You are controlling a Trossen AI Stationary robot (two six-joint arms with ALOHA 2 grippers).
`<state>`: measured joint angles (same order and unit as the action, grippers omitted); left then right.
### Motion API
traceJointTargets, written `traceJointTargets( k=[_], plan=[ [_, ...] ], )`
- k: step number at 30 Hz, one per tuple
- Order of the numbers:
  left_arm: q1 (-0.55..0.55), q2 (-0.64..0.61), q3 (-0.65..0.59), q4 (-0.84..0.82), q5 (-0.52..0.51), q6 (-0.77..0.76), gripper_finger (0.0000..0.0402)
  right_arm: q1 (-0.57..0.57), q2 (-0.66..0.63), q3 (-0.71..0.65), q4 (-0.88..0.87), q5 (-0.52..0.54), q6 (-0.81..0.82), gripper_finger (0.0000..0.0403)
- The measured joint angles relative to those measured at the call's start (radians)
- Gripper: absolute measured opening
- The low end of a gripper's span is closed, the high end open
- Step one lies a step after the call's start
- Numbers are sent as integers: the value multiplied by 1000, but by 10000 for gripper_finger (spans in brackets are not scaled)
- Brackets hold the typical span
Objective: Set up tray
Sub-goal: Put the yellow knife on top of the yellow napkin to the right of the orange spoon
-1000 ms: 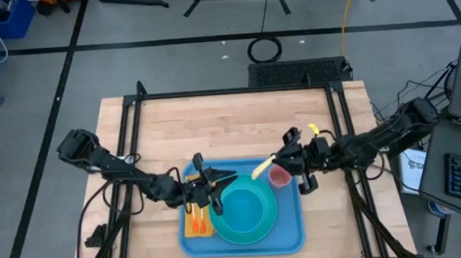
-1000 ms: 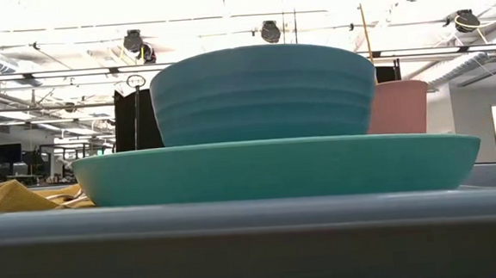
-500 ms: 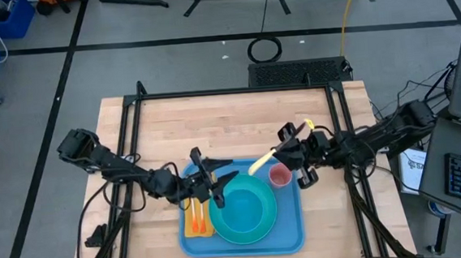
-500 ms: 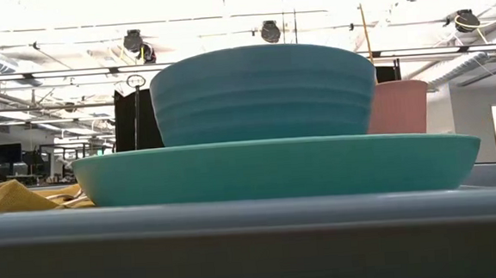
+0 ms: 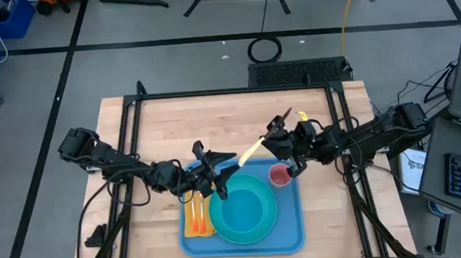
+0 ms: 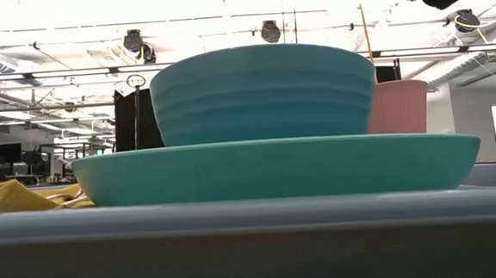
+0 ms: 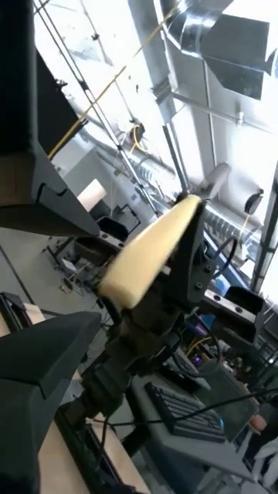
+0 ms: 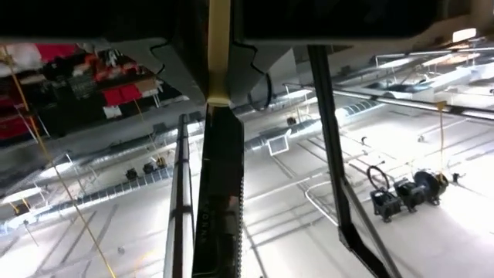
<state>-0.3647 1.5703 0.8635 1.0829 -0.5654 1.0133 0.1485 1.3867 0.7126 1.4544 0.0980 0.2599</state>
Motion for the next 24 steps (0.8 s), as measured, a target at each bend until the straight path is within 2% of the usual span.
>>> traceJointTargets(
  k=[8,15,24],
  plan=[
    [7,0,0,-7,-25,2,175,-37,72,45,4,0,25,18],
    [3,0,0,-8,-151,-50,175,-44,75,48,15,4,15,18],
    [-11,0,0,27,-107,-49,175,-44,75,48,9,4,17,18]
  ],
)
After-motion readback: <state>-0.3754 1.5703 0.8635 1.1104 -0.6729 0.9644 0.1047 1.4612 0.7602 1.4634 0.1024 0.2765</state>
